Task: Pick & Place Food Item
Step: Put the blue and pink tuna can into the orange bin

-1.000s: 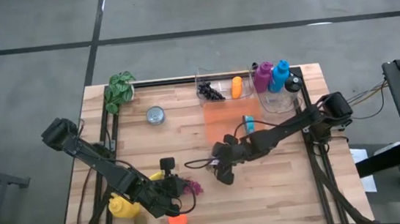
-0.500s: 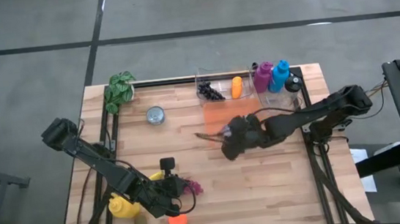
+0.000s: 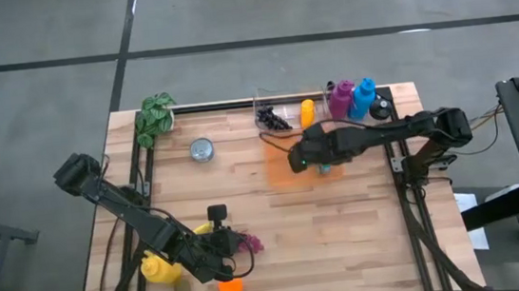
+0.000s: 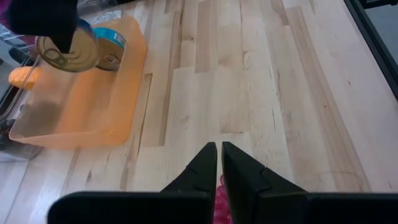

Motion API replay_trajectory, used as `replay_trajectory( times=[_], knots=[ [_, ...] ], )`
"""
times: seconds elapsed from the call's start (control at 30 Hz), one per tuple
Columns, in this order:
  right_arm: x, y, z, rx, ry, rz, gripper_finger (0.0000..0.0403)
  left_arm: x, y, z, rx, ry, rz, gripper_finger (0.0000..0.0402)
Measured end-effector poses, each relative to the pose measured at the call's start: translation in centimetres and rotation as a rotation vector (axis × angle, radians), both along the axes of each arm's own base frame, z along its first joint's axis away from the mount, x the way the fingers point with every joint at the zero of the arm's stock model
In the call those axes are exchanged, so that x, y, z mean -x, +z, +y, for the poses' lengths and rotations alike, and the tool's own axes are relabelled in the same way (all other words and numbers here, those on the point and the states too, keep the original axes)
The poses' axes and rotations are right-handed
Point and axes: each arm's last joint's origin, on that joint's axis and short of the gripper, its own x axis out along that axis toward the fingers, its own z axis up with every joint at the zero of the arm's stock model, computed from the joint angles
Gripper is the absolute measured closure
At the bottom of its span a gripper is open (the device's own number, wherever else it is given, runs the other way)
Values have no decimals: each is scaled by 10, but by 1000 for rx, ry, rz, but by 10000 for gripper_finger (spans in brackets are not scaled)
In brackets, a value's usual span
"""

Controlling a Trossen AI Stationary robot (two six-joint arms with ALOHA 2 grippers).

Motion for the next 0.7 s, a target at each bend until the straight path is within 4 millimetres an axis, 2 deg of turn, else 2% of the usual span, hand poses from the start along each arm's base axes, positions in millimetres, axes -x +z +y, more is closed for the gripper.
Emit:
replay_trajectory(
  times=[0.13,0.7],
  knots=[
    [-2,-1,-7,-31,-10,-16,220,0,0,0,0,0,0,373],
    [-13,-26,-11,-49,7,65,219,0,0,0,0,0,0,373]
  ],
)
